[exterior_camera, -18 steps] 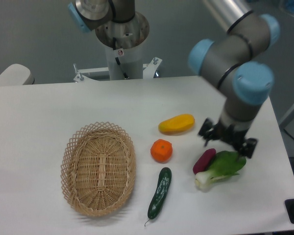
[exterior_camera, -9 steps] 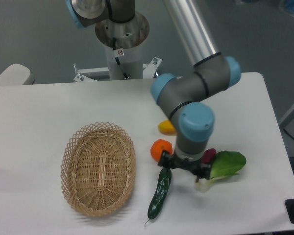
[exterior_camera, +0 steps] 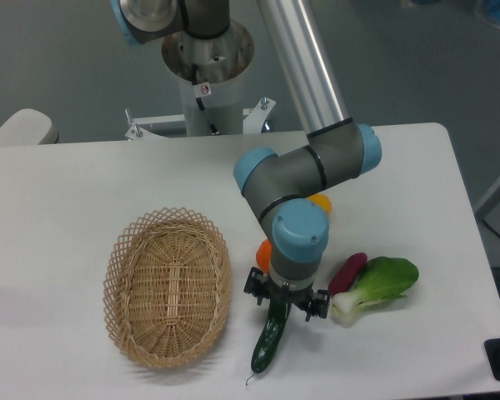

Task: Pick up the cucumber from the table
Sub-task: 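Lower the open gripper over the cucumber's middle, then close the gripper around the green cucumber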

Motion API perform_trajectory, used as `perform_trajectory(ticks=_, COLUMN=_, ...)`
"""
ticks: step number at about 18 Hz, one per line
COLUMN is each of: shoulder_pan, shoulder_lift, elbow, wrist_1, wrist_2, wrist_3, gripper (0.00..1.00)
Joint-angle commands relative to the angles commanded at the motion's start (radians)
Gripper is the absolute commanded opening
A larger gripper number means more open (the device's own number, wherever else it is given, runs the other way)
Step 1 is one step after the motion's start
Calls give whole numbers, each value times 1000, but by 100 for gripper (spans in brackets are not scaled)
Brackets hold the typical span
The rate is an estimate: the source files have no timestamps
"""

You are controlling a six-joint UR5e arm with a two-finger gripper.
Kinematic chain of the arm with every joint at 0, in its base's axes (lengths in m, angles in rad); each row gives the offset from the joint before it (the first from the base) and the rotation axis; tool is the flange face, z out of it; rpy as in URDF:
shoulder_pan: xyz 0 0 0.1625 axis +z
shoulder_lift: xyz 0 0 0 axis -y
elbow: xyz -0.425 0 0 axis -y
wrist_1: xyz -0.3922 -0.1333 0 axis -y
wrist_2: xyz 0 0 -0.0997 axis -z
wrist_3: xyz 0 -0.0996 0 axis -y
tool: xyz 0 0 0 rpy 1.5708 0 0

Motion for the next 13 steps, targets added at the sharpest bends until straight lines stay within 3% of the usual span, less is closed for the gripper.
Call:
perform_trajectory(ticks=5, shoulder_pan=-3, shoulder_lift=-5, elbow=-11, wrist_1=6, wrist_2=5, wrist_3=-11, gripper=100)
perform_trajectory(ticks=6, shoulder_pan=-6, shoulder_lift=-5, elbow=-12, wrist_1=5, wrist_2=5, wrist_3=-11, gripper=92)
perform_trajectory(ticks=11, shoulder_pan=-6, shoulder_lift=-5, elbow=-11, wrist_1=8, wrist_2=5, wrist_3=3, gripper=27)
perform_trajectory(ticks=13, shoulder_pan=-6, shoulder_lift=-3, elbow=-5, wrist_1=8, wrist_2=3, wrist_3=11, gripper=17)
